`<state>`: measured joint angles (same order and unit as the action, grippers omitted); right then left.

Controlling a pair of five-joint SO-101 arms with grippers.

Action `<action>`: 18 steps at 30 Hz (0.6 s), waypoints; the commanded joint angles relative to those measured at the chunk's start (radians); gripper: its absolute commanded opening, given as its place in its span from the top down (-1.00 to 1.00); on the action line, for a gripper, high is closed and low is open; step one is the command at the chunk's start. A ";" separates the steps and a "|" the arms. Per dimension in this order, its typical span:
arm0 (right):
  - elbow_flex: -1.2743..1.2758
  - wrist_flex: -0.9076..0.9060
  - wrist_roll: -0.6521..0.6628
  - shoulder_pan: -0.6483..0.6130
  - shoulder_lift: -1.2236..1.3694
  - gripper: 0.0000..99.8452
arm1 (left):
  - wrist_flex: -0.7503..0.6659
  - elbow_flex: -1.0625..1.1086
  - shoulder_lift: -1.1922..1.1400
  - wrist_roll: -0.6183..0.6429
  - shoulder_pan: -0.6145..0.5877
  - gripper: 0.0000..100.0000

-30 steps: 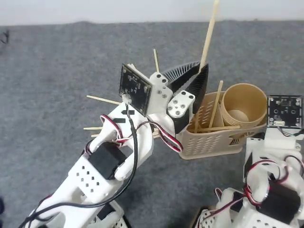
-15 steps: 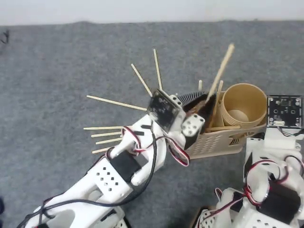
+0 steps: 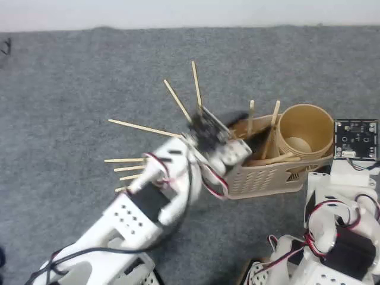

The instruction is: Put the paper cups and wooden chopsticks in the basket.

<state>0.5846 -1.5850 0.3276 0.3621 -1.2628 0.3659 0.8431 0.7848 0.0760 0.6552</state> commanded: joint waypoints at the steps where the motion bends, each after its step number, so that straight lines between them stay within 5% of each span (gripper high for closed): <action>1: -0.006 0.010 0.011 -0.010 -0.002 0.98 | 0.222 -0.219 0.009 -0.014 -0.149 0.69; 8: -0.006 0.010 0.011 -0.012 -0.002 0.98 | 0.726 -0.650 0.000 -0.095 -0.405 0.69; 18: -0.005 0.008 0.011 -0.010 -0.002 0.98 | 0.841 -0.757 -0.031 -0.041 -0.505 0.69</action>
<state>0.5846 -1.5850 0.3276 0.3590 -1.2628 1.2037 0.1327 0.7787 0.0176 0.1580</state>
